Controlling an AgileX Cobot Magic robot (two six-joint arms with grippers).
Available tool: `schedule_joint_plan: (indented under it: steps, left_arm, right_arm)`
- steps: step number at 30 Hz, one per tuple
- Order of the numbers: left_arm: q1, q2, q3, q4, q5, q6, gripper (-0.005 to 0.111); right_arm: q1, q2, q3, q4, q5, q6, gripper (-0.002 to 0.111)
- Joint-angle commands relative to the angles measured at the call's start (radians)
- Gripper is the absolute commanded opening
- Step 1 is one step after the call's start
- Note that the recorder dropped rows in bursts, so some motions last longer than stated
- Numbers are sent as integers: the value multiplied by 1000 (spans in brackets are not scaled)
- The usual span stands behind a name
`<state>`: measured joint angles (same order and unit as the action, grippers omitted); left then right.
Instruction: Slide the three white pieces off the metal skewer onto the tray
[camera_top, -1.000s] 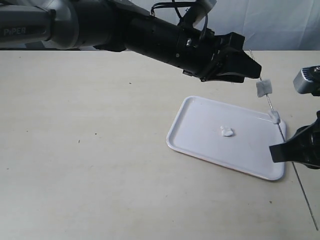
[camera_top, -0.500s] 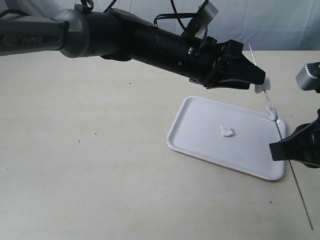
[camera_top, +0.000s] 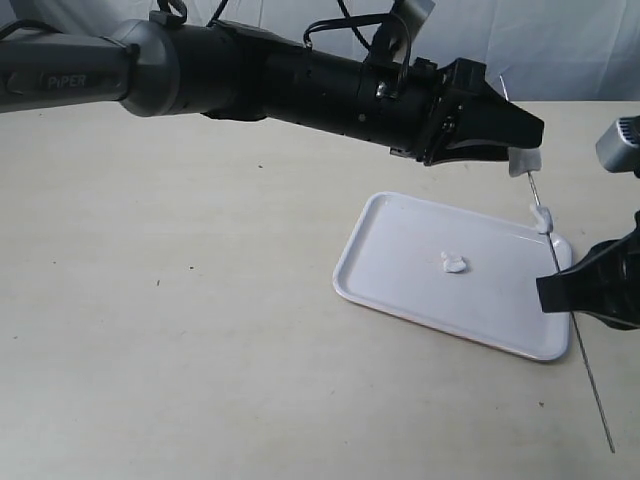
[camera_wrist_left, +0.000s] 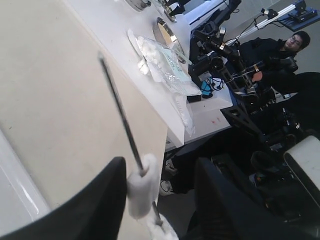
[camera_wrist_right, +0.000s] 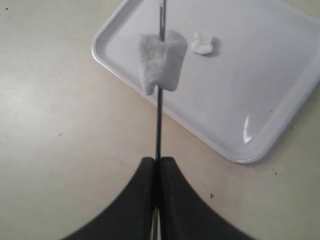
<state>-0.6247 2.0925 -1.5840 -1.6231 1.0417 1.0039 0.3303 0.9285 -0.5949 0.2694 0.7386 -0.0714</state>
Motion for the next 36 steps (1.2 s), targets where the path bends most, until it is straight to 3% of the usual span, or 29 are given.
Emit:
schedule_joint_plan:
  steps: [1,8,16,24,36]
  left_arm:
    - [4,-1,-1,6,24,1,42]
    - [4,-1,-1,9,34,1,41]
    - [4,-1,-1,18,39,1,30]
    - [4,-1,-1,18,39,1,0]
    - [4,-1,-1,-96,-15,55,0]
  right_arm:
    - [-3,-6,-8,4,-21,-7,-1]
    - [-3,-6,-8,9,-32,-7,-1]
    - [-3,-6,-8,14,-38,-7,-1]
    - [-3,-6,-8,14,-38,-7,-1]
    - [-3,-6,-4,57,23,-60,-1]
